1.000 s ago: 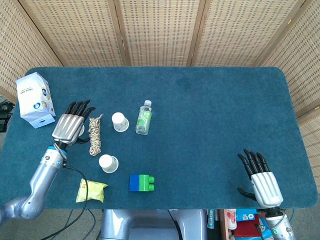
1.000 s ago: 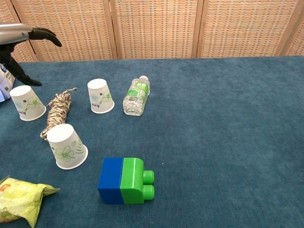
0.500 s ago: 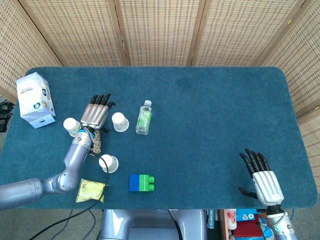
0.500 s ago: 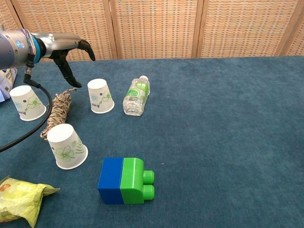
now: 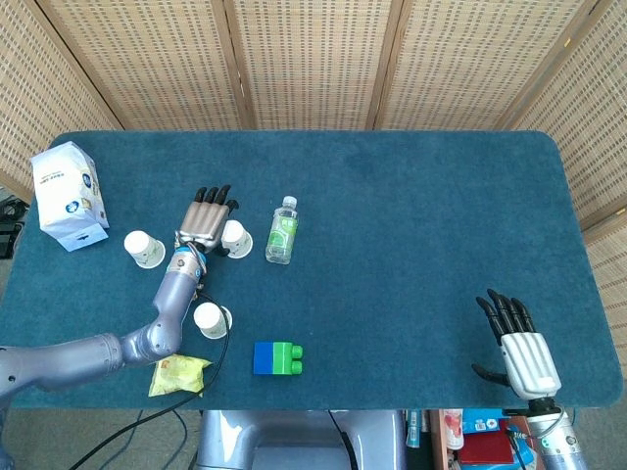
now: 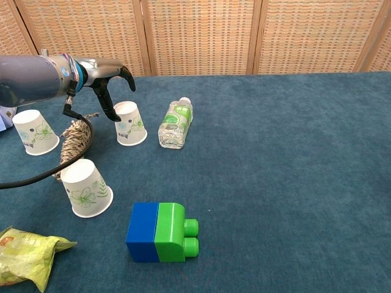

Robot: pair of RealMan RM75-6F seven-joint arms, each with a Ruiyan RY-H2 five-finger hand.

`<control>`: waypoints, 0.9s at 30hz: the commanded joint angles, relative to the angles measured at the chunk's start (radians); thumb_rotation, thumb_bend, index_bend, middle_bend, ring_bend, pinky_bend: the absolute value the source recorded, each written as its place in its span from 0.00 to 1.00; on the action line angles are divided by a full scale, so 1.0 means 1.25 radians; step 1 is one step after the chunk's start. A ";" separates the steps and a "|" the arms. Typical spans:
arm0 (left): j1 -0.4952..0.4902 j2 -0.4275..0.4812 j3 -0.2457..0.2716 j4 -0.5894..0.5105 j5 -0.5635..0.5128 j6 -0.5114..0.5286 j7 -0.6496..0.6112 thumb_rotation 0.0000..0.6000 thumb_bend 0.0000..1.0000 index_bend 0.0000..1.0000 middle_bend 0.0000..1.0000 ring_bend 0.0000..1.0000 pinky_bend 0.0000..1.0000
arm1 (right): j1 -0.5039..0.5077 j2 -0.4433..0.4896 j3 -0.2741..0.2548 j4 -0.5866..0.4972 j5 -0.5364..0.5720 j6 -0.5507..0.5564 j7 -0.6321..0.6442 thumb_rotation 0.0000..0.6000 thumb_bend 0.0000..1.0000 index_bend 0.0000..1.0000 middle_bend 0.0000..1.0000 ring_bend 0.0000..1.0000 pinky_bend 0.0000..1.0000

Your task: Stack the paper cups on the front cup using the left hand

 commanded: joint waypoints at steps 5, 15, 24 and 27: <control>-0.023 -0.041 0.016 0.066 -0.005 -0.021 -0.019 1.00 0.20 0.34 0.00 0.00 0.00 | 0.001 -0.002 0.001 0.005 0.006 -0.003 0.002 1.00 0.00 0.00 0.00 0.00 0.00; -0.022 -0.032 0.027 0.060 0.009 -0.017 -0.036 1.00 0.20 0.47 0.00 0.00 0.00 | -0.001 -0.003 0.001 0.005 0.005 0.002 -0.002 1.00 0.00 0.00 0.00 0.00 0.00; -0.012 0.019 0.023 -0.015 0.040 0.010 -0.059 1.00 0.20 0.47 0.00 0.00 0.00 | -0.002 -0.004 0.000 0.003 0.000 0.009 -0.003 1.00 0.00 0.00 0.00 0.00 0.00; -0.008 0.044 0.018 -0.052 0.056 0.023 -0.066 1.00 0.20 0.47 0.00 0.00 0.00 | -0.003 -0.004 0.000 0.003 -0.001 0.011 -0.004 1.00 0.00 0.00 0.00 0.00 0.00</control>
